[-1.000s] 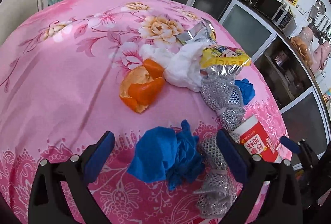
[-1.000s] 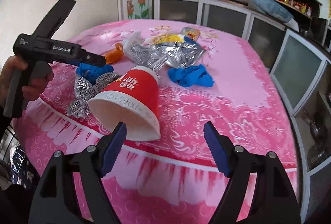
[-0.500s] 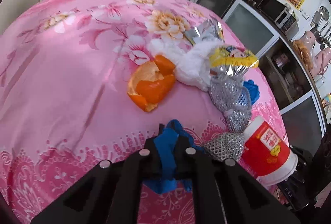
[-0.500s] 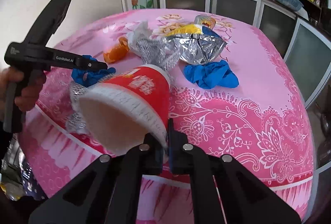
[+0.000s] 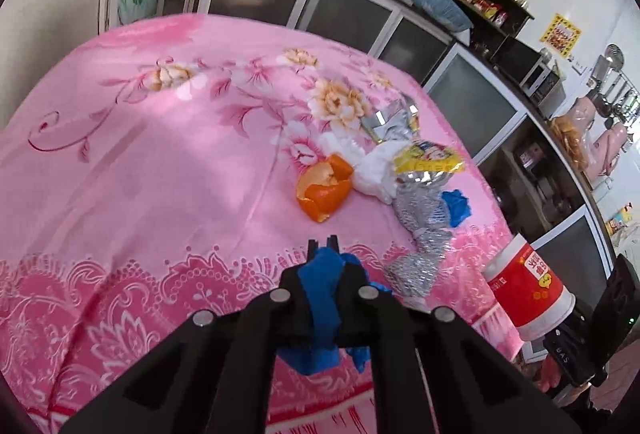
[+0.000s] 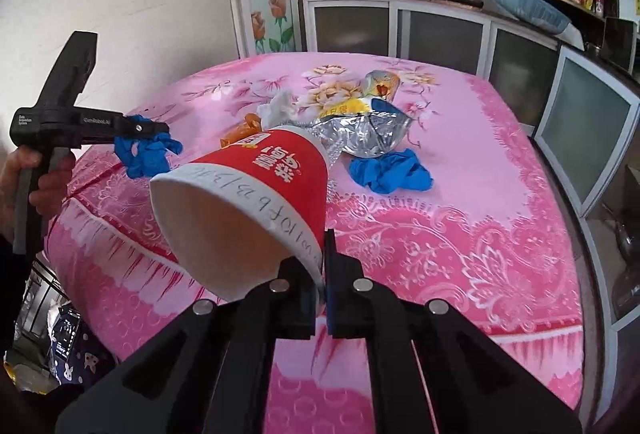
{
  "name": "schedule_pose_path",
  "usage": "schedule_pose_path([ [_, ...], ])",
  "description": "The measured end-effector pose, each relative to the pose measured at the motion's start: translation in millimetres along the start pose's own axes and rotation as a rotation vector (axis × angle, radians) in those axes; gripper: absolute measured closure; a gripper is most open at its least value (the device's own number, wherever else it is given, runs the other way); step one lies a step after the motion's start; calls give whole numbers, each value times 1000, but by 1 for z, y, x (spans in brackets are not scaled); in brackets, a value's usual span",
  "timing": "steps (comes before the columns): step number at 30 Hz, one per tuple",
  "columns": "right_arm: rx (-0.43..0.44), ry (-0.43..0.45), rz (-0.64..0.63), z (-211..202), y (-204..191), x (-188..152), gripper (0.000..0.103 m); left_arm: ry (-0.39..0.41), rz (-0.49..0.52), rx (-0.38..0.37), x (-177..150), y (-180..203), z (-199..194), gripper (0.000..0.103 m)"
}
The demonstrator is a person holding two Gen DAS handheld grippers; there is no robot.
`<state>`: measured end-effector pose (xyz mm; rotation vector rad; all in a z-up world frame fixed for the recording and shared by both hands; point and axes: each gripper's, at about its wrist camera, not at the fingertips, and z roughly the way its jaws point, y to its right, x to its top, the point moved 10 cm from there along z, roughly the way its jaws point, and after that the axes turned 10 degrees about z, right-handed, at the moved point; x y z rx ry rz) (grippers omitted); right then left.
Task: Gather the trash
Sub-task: 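Grasp the blue glove with the left tool while the right tool grasps the red cup, then carry the blue glove and red cup over the yellow bin and release both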
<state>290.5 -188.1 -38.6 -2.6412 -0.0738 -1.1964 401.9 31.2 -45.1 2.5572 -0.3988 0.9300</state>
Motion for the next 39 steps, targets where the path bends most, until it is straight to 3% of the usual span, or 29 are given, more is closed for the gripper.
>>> schedule_pose_path([
  [9, -88, 61, 51, -66, 34, -15, 100, 32, 101, -71, -13, 65, -21, 99],
  [26, -367, 135, 321, -193, 182, -99, 100, -54, 372, -381, -52, 305, 18, 99],
  [39, -551, 147, 513, -269, 287, -187, 100, -188, 616, -566, -122, 479, 60, 99],
])
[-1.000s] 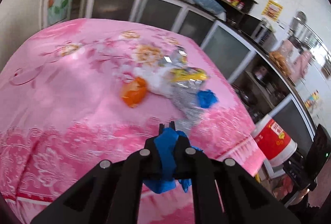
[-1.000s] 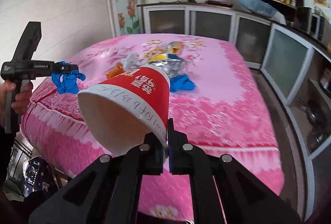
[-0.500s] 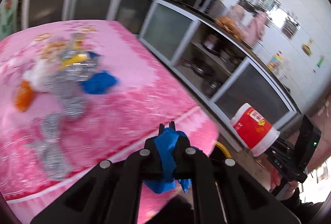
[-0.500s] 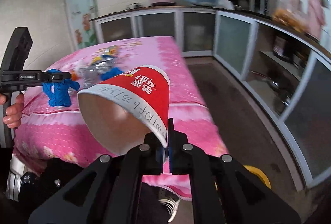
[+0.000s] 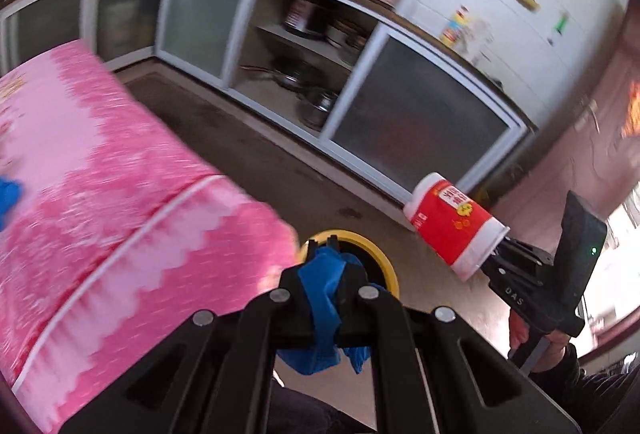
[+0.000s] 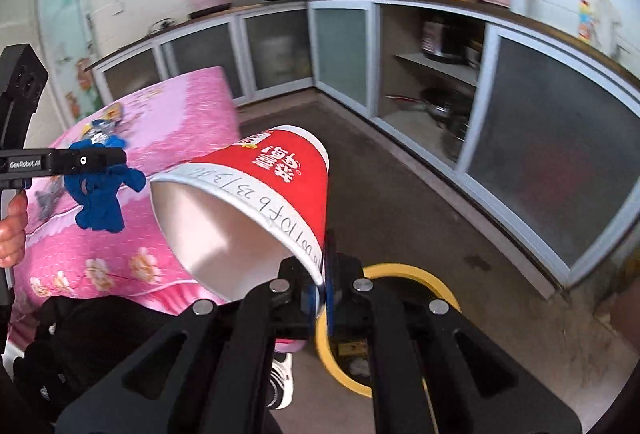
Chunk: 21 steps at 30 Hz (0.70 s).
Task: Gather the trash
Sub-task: 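Carry the blue glove and red cup over the yellow bin and release both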
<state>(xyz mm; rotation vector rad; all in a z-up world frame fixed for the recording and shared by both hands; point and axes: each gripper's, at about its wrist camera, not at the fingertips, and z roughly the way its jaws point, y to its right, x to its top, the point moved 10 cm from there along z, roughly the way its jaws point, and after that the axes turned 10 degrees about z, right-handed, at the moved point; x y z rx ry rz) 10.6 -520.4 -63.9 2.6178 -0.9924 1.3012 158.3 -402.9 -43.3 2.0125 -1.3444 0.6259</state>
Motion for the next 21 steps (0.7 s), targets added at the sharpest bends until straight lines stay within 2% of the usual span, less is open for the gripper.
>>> schedule_pose_path([
  [11, -125, -74, 144, 23, 97, -38, 100, -96, 109, -112, 15, 78, 104, 99],
  [17, -183, -132, 197, 41, 122, -60, 100, -158, 124, -136, 7, 96, 154, 99],
  [21, -223, -205, 228, 61, 141, -77, 100, -207, 134, -130, -4, 101, 187, 99],
])
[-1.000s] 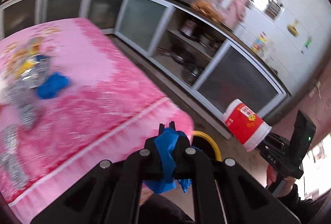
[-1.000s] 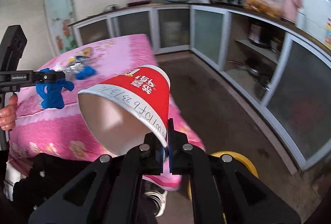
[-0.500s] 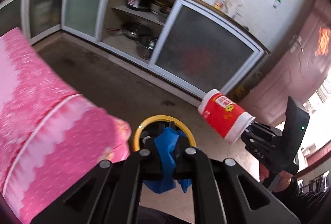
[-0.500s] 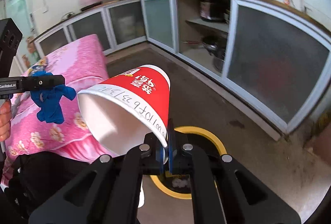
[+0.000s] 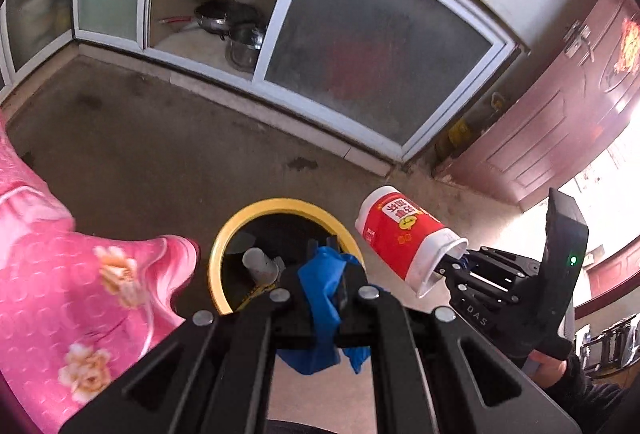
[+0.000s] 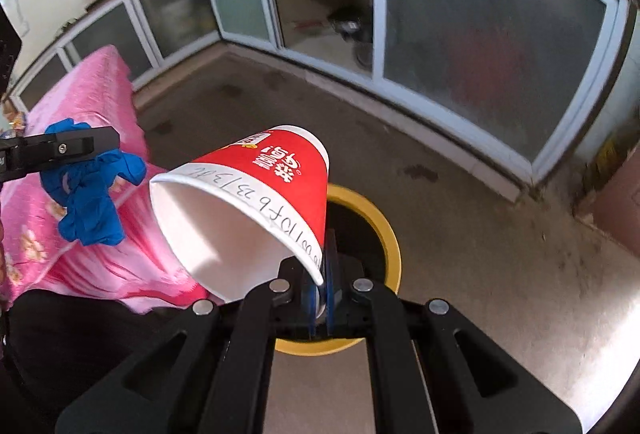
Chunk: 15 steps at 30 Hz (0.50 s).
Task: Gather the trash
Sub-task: 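Carry the blue glove and red cup over the yellow bin and release both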
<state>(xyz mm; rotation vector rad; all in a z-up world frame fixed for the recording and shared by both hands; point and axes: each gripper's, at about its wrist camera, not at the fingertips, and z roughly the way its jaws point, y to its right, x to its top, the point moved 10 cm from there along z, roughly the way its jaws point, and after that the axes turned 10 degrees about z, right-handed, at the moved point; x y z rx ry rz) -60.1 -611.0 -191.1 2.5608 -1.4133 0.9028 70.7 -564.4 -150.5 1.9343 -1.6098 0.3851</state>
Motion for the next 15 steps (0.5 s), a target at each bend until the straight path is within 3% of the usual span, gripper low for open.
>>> schedule_pose_path([
  [15, -80, -198, 33, 77, 11, -26, 100, -122, -28, 74, -13, -25, 84, 99],
])
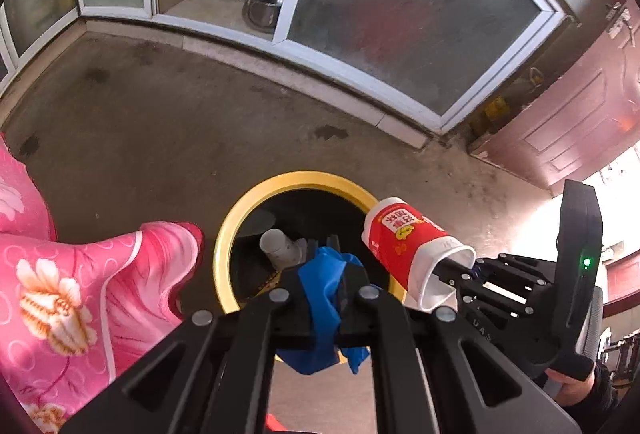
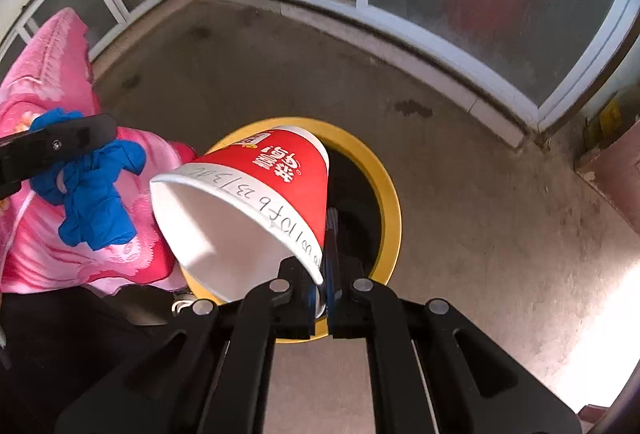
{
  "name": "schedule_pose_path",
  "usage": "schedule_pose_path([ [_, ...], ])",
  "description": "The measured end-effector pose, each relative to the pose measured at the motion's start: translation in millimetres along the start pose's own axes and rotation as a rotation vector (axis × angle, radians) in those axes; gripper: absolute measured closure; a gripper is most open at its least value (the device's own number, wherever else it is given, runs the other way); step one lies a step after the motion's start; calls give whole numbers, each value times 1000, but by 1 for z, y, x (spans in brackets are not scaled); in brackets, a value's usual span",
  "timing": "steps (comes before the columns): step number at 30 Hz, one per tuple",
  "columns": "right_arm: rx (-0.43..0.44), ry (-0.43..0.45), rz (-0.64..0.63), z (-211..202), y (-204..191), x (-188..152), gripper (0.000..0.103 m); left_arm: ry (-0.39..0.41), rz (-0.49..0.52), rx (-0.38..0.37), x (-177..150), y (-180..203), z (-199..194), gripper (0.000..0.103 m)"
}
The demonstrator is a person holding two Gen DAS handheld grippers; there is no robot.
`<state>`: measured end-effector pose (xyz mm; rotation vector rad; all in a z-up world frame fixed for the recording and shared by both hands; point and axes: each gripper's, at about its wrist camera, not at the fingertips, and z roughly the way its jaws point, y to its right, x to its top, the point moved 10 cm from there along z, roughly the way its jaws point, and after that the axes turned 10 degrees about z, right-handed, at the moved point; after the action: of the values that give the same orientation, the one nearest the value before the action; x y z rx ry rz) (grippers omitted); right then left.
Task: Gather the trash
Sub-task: 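Carry the blue glove and red cup over the yellow bin and release both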
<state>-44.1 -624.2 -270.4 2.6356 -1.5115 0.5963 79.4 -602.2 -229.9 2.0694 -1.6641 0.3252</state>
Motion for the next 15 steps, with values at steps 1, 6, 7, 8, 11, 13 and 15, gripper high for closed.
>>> schedule_pose_path([
  [1, -3, 0, -1, 3, 0, 1, 100, -4, -5, 3, -1, -1, 4, 99],
  [6, -10, -34, 9, 16, 1, 0, 99, -20, -1, 27, -1, -6, 13, 97],
  [7, -13, -40, 12, 19, 3, 1, 99, -17, -7, 20, 0, -7, 13, 92],
  [8, -26, -47, 17, 21, 6, 0, 98, -15, -13, 15, 0, -8, 14, 82],
  [11, -40, -58, 30, 25, 12, -3, 86, 13, -29, 37, 3, -13, 11, 33],
  [13, -31, -49, 48, 23, 16, -4, 47, 41, -33, 69, 4, -17, 4, 24],
  [15, -39, -42, 67, 20, 23, -6, 46, 46, -36, 74, 3, -19, -1, 23],
])
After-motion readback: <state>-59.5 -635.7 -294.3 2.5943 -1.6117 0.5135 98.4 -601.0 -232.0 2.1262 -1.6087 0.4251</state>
